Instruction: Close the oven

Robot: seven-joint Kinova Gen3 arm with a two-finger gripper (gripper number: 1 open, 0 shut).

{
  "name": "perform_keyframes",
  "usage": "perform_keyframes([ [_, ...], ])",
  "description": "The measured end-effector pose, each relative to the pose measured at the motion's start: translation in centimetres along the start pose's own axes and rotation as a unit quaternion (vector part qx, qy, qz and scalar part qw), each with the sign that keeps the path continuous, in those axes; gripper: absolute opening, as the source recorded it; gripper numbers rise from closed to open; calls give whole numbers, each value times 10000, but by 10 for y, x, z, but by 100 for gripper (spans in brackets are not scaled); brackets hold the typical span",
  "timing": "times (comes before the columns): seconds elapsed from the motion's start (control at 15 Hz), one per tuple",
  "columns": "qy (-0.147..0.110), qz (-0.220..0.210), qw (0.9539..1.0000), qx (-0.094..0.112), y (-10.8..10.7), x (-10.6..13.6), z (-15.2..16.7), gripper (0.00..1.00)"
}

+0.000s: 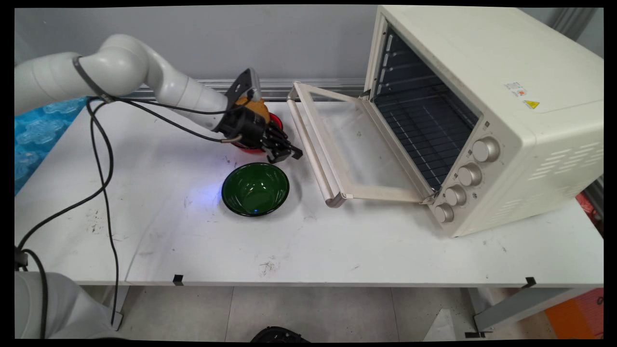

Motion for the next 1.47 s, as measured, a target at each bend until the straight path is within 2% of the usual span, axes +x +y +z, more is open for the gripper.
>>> perform_keyframes([
  [0.4, 140, -26, 9999, -12, -5, 6, 22, 0],
  [0.87, 235, -66, 9997, 0, -5, 13, 25, 0],
  [1.13, 358, -75, 9993, 6, -5, 29, 15, 0],
  [1.47, 597, -58, 9982, 47, -9, 61, 0, 0],
])
